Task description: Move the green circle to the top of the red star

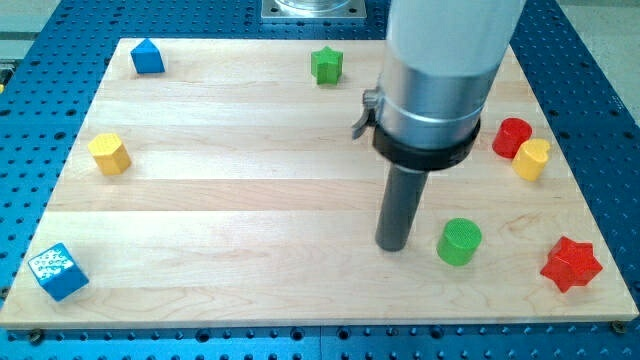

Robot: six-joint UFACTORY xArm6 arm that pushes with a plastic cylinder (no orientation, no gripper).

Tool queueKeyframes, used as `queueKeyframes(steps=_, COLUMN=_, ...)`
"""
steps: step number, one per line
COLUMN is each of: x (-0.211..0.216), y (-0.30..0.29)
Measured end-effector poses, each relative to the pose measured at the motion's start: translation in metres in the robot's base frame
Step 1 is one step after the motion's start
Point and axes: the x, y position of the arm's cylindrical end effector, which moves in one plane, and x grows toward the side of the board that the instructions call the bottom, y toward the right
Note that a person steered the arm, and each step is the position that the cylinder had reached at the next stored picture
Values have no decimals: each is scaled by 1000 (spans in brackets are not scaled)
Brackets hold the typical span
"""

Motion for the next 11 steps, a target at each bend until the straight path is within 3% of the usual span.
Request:
queueKeyframes(steps=1, x=5, y=20)
queueKeyframes(steps=3, x=-14, y=140)
queueKeyframes(steps=6, x=-14, y=145)
queueKeyframes(steps=8, x=-31, y=3)
queueKeyframes(steps=11, x=-173, y=-172)
